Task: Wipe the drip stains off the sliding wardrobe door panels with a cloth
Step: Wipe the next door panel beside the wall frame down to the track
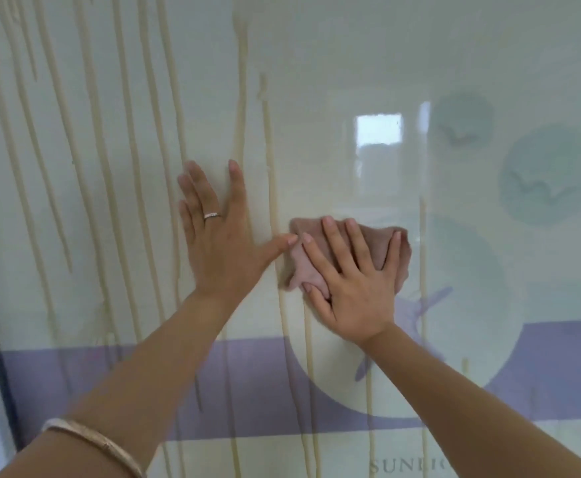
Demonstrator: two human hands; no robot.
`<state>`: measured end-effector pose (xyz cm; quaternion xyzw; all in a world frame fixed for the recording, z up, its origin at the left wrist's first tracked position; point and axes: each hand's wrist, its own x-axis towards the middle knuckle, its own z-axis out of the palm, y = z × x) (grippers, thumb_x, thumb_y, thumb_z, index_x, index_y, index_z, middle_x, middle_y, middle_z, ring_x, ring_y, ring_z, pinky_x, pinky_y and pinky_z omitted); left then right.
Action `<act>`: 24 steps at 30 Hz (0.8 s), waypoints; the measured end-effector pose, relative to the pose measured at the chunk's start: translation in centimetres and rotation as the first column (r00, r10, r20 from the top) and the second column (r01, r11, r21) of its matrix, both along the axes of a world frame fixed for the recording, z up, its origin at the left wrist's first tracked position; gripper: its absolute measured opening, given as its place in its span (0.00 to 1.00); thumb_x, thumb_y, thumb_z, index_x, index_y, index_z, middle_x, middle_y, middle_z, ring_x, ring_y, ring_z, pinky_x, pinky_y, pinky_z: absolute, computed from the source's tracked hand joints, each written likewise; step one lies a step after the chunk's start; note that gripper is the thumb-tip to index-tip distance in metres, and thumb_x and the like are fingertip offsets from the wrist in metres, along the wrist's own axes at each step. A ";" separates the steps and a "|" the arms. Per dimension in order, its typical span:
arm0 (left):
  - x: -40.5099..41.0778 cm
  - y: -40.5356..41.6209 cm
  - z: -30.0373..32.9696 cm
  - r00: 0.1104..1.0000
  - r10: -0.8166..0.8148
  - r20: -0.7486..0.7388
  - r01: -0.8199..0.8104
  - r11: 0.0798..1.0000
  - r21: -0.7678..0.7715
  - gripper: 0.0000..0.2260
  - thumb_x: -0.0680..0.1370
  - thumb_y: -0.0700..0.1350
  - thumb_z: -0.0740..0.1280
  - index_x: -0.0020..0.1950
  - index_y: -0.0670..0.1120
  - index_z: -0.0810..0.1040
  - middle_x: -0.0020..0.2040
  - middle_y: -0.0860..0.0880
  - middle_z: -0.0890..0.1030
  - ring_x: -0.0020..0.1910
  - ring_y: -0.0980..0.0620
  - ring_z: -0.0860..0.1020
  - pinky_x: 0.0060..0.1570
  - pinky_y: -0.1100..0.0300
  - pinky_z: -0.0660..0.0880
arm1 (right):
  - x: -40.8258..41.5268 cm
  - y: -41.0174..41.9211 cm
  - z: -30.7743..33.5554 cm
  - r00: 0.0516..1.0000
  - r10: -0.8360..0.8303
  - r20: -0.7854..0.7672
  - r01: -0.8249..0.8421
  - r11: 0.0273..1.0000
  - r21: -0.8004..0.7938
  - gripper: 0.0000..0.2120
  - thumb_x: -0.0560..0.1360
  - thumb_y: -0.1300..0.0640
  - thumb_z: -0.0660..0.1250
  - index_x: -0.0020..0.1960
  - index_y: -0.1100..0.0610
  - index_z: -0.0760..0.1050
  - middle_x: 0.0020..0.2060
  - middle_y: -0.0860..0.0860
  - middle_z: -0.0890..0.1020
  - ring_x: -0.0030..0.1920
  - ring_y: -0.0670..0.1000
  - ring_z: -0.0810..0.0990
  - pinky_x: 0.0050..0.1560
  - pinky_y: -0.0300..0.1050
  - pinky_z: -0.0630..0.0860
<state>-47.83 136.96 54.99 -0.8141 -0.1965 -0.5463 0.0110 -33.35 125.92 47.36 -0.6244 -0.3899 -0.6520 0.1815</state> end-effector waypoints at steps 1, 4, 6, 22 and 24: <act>0.1 -0.3 -2.0 1.000 -0.024 -0.013 0.023 0.999 -0.046 0.48 0.67 0.70 0.61 0.75 0.51 0.39 0.75 0.35 0.37 0.74 0.39 0.36 0.71 0.49 0.37 | -0.1 -0.2 -1.4 1.000 -0.009 -0.025 0.008 1.000 -0.011 0.26 0.80 0.40 0.48 0.75 0.47 0.61 0.76 0.51 0.61 0.77 0.53 0.54 0.69 0.75 0.46; 0.0 0.1 -4.9 0.999 -0.045 -0.023 0.044 0.997 -0.061 0.46 0.69 0.64 0.68 0.74 0.52 0.40 0.75 0.40 0.37 0.74 0.43 0.36 0.71 0.49 0.38 | -0.1 -1.1 -2.4 1.000 -0.004 -0.023 0.002 0.996 -0.088 0.26 0.80 0.39 0.45 0.75 0.47 0.59 0.76 0.51 0.60 0.78 0.51 0.49 0.68 0.75 0.45; 0.1 0.7 -5.0 0.999 -0.043 -0.030 0.042 0.998 -0.045 0.46 0.69 0.65 0.66 0.74 0.52 0.40 0.75 0.40 0.38 0.74 0.42 0.37 0.71 0.49 0.39 | -0.1 -1.2 -0.4 1.000 0.026 -0.009 -0.027 0.996 -0.081 0.26 0.80 0.39 0.46 0.75 0.47 0.60 0.76 0.52 0.62 0.78 0.52 0.51 0.68 0.76 0.47; 0.9 1.7 -5.7 0.998 -0.053 0.040 0.052 0.999 0.008 0.44 0.69 0.69 0.58 0.76 0.50 0.46 0.76 0.37 0.44 0.74 0.42 0.40 0.71 0.49 0.40 | -0.4 0.3 -0.5 0.999 0.003 -0.045 0.001 0.997 0.081 0.26 0.80 0.42 0.50 0.75 0.50 0.63 0.75 0.54 0.63 0.76 0.56 0.56 0.67 0.74 0.46; 1.0 1.8 -5.7 0.998 -0.038 0.041 0.037 0.999 0.018 0.44 0.69 0.70 0.56 0.77 0.50 0.46 0.76 0.37 0.43 0.74 0.41 0.40 0.71 0.51 0.38 | -0.8 0.9 0.6 0.995 0.032 -0.092 -0.016 0.985 0.172 0.27 0.78 0.43 0.55 0.74 0.51 0.65 0.74 0.55 0.65 0.78 0.53 0.50 0.70 0.69 0.43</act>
